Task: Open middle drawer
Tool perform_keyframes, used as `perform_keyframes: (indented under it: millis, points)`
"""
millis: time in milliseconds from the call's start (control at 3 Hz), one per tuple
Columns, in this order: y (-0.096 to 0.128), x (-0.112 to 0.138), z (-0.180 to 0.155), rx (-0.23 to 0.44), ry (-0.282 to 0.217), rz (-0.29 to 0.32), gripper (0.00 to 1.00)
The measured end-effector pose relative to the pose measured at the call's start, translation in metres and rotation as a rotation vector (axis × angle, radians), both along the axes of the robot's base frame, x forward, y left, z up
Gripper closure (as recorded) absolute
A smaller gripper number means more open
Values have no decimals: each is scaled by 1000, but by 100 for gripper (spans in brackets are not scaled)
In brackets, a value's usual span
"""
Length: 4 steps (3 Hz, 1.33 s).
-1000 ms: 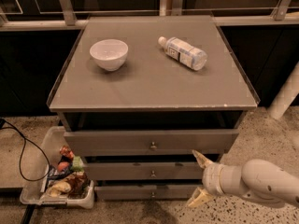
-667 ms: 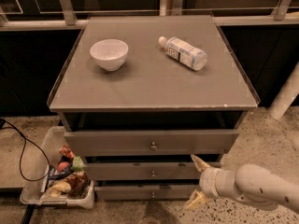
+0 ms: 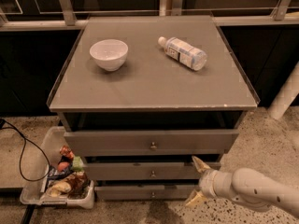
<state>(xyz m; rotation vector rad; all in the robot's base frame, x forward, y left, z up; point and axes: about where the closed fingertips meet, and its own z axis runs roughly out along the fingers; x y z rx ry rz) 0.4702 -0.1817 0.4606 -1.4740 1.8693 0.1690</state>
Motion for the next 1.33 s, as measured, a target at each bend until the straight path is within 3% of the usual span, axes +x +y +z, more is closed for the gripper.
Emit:
perform_keyframes:
  millis: [333,667,1333]
  points:
    - [-7,14,-9,34,-19,0,0]
    - [-9,28,-19,70,-31,48,0]
    - [-6,41,-40,64,-25,153,0]
